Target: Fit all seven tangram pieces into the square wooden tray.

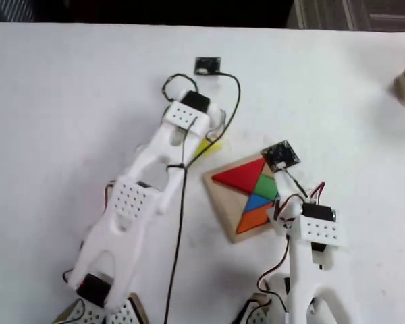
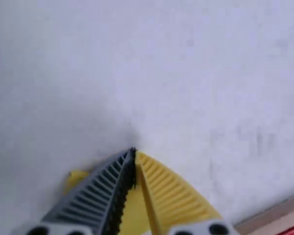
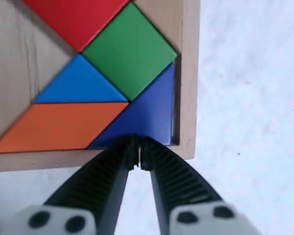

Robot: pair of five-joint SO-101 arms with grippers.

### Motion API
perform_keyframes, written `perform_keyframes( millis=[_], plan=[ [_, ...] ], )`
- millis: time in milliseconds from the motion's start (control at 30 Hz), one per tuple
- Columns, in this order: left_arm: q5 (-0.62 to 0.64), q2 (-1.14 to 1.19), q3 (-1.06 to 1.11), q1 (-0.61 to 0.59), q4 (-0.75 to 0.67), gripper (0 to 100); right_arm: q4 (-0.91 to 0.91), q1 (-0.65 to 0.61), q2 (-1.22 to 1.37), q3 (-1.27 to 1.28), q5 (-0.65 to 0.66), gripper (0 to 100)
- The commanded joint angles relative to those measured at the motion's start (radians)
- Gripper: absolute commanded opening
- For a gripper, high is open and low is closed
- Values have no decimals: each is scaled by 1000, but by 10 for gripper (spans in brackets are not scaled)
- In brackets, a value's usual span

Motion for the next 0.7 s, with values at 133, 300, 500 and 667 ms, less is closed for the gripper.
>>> perform_keyframes(
  millis=[133,300,500,667],
  plan=[
    [-89,-104,-23,-102,250,20,-13,-7,-15,-9,15,19],
    [-149,-133,-12,-114,356,20,-13,-8,-15,-9,15,19],
    [-209,-147,-12,-113,391,17,-13,-8,-15,-9,15,19],
    [-213,-194,-11,-114,407,17,-30,-8,-15,-6,15,19]
  ],
)
